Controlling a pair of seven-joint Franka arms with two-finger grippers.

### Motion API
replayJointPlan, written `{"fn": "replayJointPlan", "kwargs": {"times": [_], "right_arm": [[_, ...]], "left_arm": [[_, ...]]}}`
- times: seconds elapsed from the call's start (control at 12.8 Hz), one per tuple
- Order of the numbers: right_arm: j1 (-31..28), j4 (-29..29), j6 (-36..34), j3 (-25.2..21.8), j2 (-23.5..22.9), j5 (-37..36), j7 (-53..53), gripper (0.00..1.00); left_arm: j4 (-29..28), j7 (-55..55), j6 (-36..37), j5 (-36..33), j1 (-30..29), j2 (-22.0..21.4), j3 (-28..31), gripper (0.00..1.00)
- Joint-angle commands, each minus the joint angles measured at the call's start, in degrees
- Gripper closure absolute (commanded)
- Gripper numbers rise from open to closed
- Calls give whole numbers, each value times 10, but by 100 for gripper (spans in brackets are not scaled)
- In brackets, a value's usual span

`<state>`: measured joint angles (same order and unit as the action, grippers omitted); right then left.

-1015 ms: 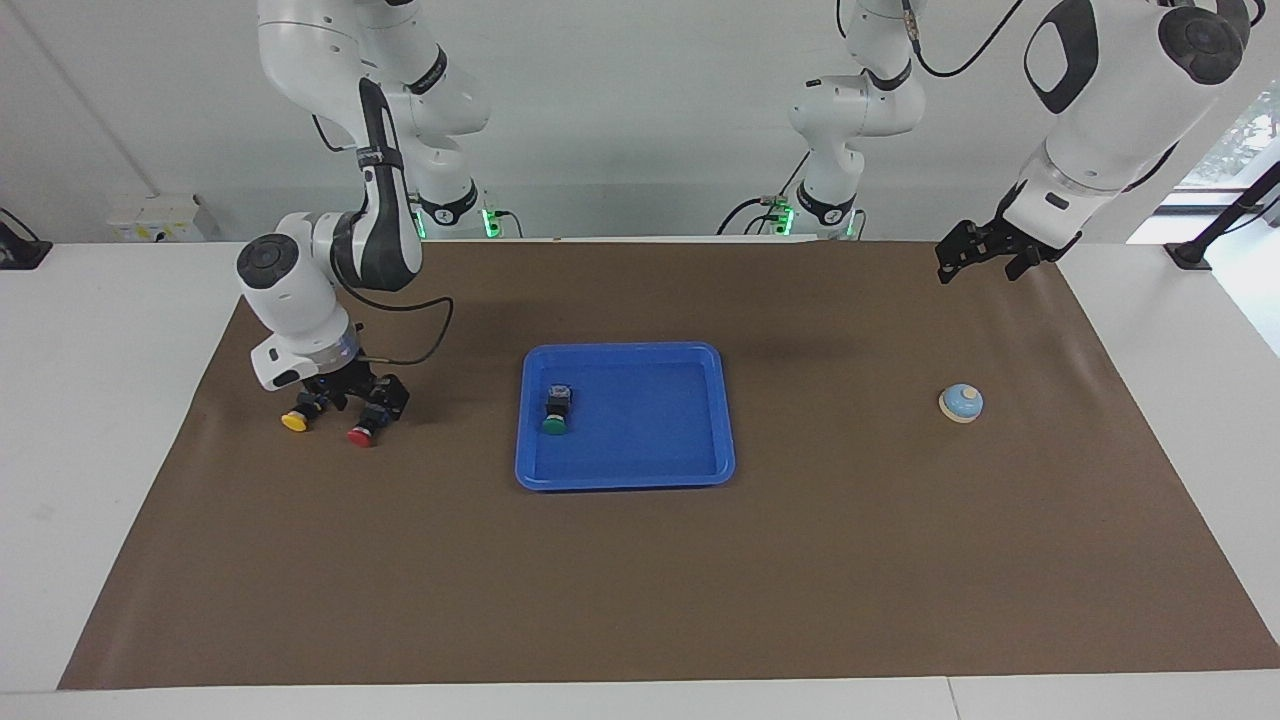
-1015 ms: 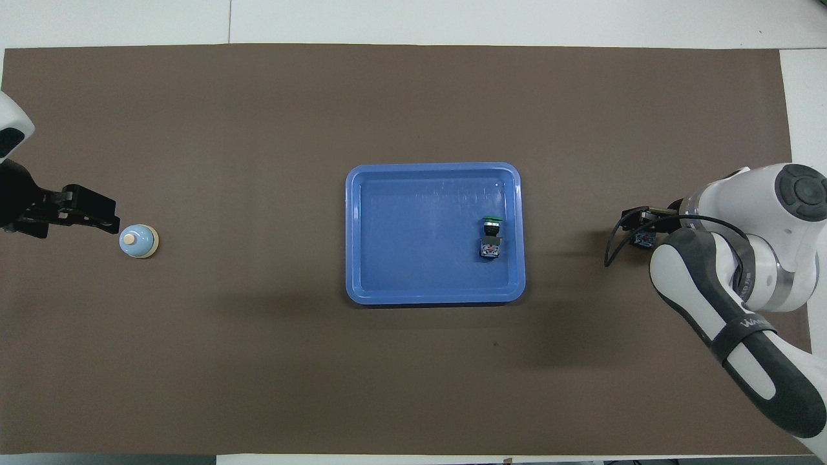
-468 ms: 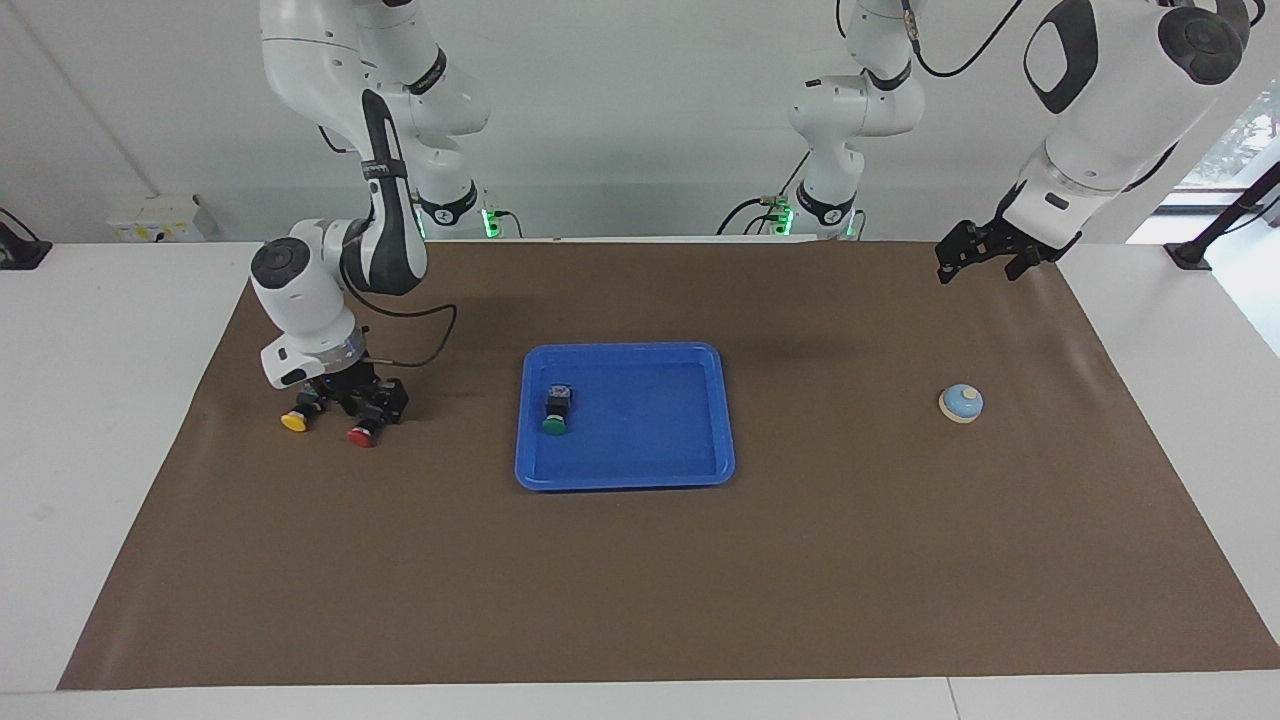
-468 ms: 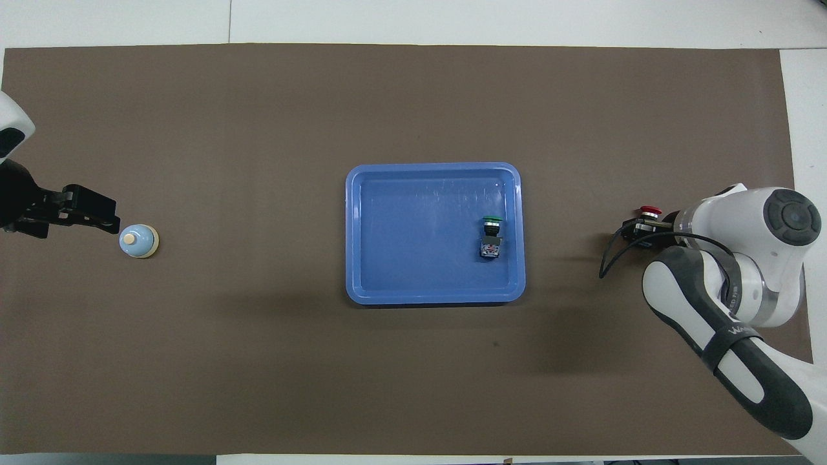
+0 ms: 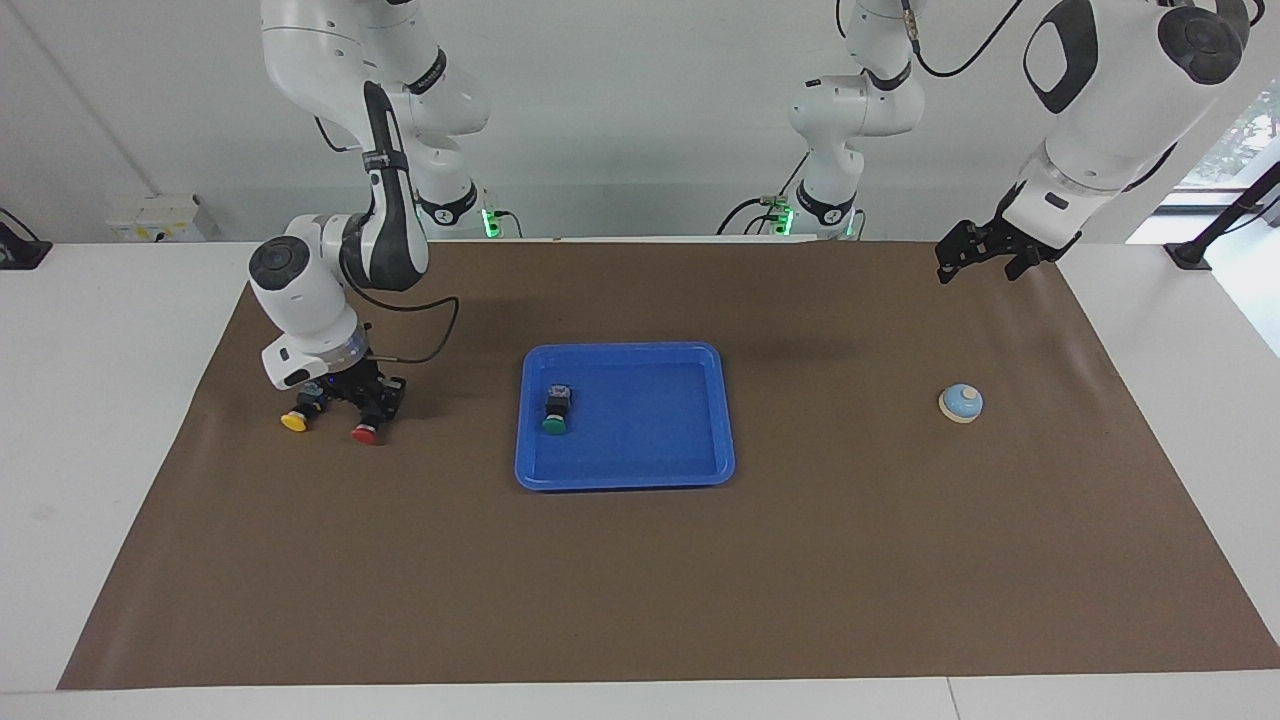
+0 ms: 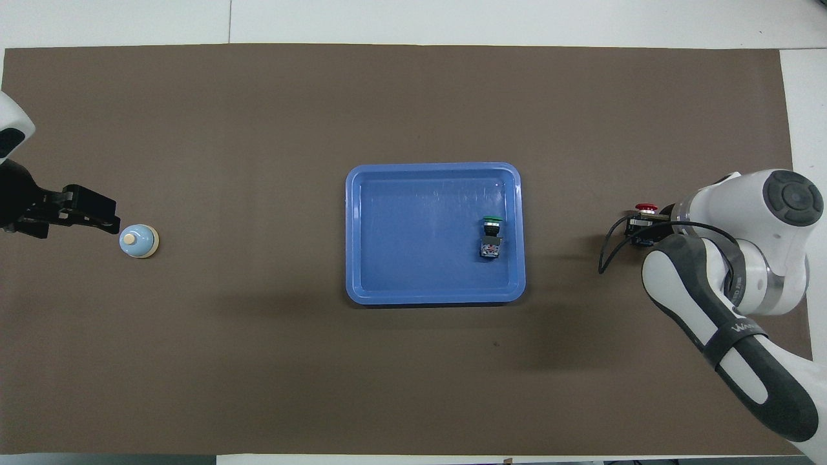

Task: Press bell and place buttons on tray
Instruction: 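Place the red button in the tray beside the green one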

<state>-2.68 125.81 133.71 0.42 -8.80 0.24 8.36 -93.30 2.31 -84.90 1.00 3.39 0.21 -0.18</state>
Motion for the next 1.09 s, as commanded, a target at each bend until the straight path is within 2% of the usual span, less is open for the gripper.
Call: {"fn": "replayJointPlan", "kwargs": {"times": [0.0,0.23,0.62,0.86,1.02], "right_arm": [[55,-81,-85,3,-3,-8,42,100],[140,-160,-144,3,-23,-8,130,100],[309,-183,-136,3,-52,-6,304,100],[357,-203,-102,3,-104,-8,348,100],[360,-192,-75,3,-115,-9,356,100]], "left_arm": [[-8,3,-9,-2,0,-6,1,0],[-8,3,-9,-2,0,-6,1,0],[-8,3,-9,-2,0,-6,1,0],[-8,3,-9,-2,0,-6,1,0],[-8,3,-9,-2,0,-6,1,0]]}}
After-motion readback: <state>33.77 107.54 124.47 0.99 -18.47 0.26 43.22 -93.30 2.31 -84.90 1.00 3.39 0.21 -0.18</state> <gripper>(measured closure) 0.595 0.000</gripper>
